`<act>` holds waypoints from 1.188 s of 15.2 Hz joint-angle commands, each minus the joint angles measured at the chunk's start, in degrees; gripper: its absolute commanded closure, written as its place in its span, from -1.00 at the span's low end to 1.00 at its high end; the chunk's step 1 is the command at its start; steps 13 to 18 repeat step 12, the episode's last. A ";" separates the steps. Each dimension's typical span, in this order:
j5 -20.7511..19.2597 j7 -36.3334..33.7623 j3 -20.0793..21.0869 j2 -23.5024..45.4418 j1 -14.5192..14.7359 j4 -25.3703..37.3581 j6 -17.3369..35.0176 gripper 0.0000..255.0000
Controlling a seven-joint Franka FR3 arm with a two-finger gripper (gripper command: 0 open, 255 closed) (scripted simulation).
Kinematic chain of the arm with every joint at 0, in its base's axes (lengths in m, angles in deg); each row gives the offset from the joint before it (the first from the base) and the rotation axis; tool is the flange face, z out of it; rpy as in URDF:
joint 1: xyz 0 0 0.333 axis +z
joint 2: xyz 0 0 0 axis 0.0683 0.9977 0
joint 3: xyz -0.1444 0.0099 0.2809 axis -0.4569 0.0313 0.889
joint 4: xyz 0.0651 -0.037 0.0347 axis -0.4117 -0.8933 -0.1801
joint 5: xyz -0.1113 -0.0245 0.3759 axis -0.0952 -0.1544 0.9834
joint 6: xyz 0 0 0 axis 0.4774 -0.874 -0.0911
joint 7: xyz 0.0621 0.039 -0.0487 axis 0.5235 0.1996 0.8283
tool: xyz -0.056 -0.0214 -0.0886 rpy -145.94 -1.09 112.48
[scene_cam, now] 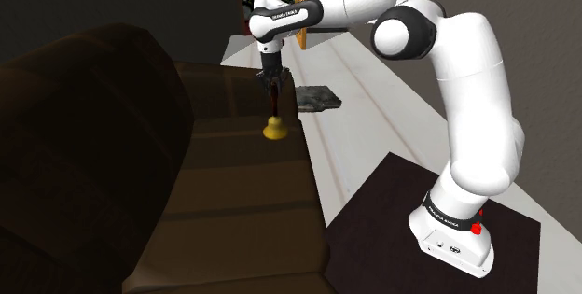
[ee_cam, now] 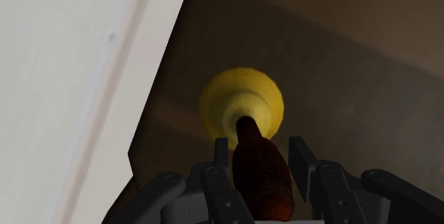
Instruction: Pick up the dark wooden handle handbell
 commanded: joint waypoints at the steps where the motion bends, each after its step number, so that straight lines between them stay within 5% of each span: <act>1: -0.01 -0.08 0.01 -0.36 0.01 1.03 -1.38 1.00; 10: -0.05 -0.32 0.01 -0.62 -0.02 7.55 -8.15 1.00; 18: -0.05 -0.32 0.02 -0.62 -0.02 7.68 -8.27 1.00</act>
